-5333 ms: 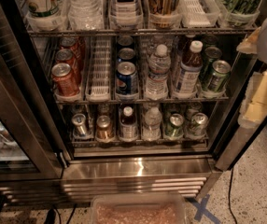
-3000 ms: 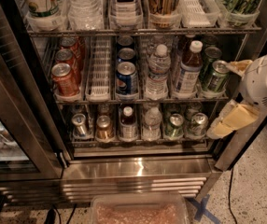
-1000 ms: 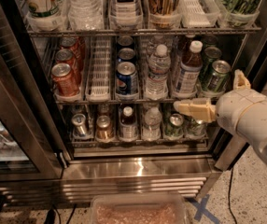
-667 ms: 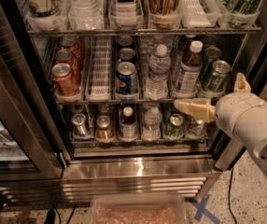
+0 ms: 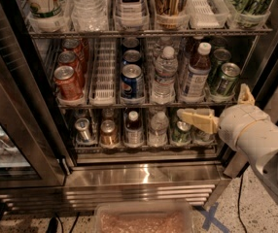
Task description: Pick blue plastic bottle from middle shelf of fridge
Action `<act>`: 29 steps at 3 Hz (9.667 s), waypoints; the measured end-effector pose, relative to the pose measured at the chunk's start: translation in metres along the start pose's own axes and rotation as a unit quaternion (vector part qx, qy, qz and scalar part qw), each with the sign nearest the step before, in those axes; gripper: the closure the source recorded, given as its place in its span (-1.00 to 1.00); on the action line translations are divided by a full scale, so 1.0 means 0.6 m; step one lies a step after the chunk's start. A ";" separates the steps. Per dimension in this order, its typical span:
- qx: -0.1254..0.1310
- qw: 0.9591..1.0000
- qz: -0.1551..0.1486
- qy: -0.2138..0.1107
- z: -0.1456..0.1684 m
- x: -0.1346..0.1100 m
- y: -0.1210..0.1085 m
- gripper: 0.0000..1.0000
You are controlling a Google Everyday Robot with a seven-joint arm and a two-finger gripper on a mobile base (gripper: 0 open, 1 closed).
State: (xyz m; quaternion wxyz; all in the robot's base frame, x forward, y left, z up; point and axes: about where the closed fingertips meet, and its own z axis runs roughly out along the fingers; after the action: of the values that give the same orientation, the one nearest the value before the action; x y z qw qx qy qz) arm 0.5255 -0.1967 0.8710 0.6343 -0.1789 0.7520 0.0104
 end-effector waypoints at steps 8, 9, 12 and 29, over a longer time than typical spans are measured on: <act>0.084 0.992 -0.013 -0.089 0.113 0.014 -0.021 -0.44; 0.095 0.991 -0.013 -0.088 0.132 0.021 -0.034 -0.42; 0.092 0.992 -0.002 -0.091 0.184 0.017 -0.026 -0.30; -0.147 0.985 0.065 -0.056 -0.020 -0.190 0.080 1.00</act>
Offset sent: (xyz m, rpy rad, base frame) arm 0.0252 0.0229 -0.0214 0.0839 -0.0736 -0.0130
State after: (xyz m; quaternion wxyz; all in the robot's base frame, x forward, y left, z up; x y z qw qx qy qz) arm 0.5154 -0.1255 0.9724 0.6400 -0.2199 0.7159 0.1720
